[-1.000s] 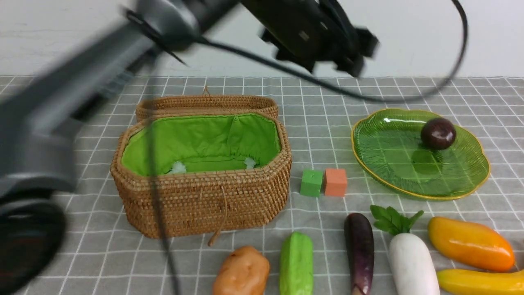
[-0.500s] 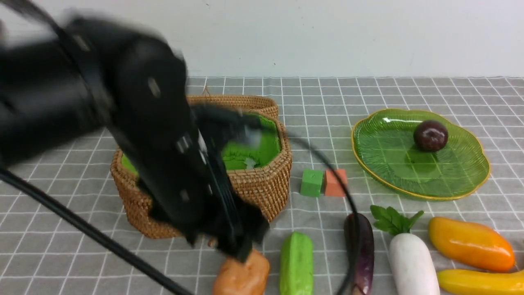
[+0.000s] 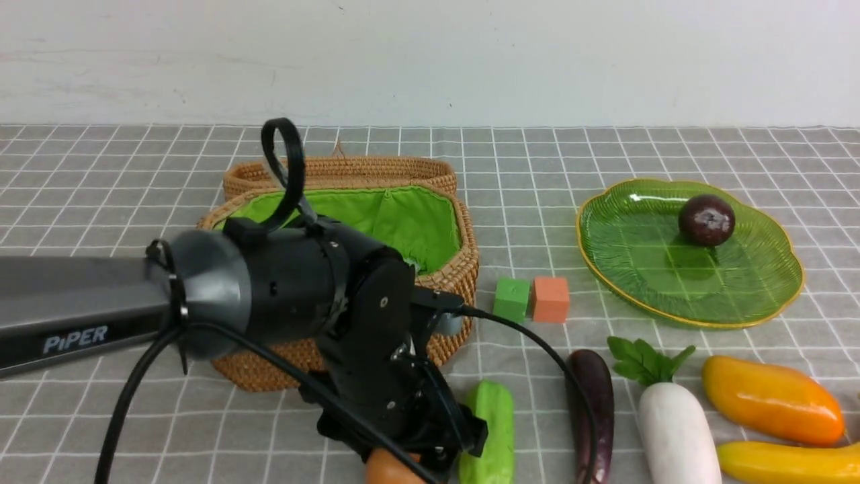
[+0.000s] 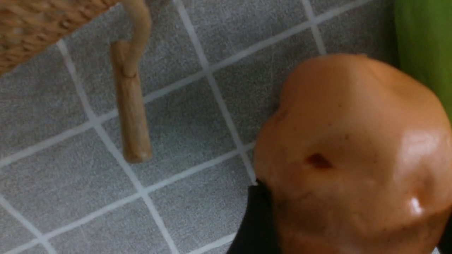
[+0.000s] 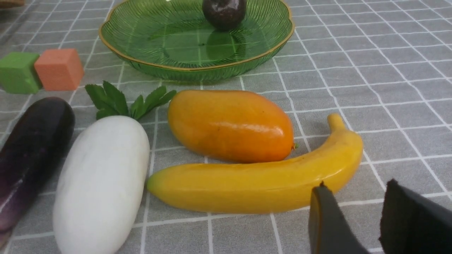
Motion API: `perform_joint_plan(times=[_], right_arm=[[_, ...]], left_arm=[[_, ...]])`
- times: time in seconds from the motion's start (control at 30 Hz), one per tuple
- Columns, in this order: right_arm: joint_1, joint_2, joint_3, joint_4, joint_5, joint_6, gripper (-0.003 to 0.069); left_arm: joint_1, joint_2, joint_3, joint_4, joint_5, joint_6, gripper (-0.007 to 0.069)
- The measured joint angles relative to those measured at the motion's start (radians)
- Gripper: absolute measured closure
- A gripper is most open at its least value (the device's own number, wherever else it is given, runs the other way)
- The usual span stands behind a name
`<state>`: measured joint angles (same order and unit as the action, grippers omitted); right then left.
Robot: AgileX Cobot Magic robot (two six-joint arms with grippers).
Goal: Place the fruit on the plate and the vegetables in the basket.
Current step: Grab a potato with your left arm and place it in the basket on the left
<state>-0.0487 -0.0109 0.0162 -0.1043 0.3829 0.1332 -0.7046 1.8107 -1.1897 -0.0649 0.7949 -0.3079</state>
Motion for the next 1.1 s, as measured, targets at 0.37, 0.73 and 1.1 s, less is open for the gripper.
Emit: perform_joint_plan(times=[0.37, 0.73, 1.1], right_arm=[[0.000, 0.000, 0.000, 0.000, 0.000, 0.000, 0.0419], [0.000, 0.000, 0.000, 0.000, 0.000, 0.000, 0.0419], [0.000, 0.000, 0.000, 0.000, 0.000, 0.000, 0.0419]], left_arm=[[0.000, -0.216, -0.208, 0.001, 0.264, 0.037, 0.0061], [0.148, -0.327, -0.320, 0.513, -0.008, -0.489, 0.0061], [0.170, 0.029, -0.318, 0.577, 0.050, -0.738, 0.0059]])
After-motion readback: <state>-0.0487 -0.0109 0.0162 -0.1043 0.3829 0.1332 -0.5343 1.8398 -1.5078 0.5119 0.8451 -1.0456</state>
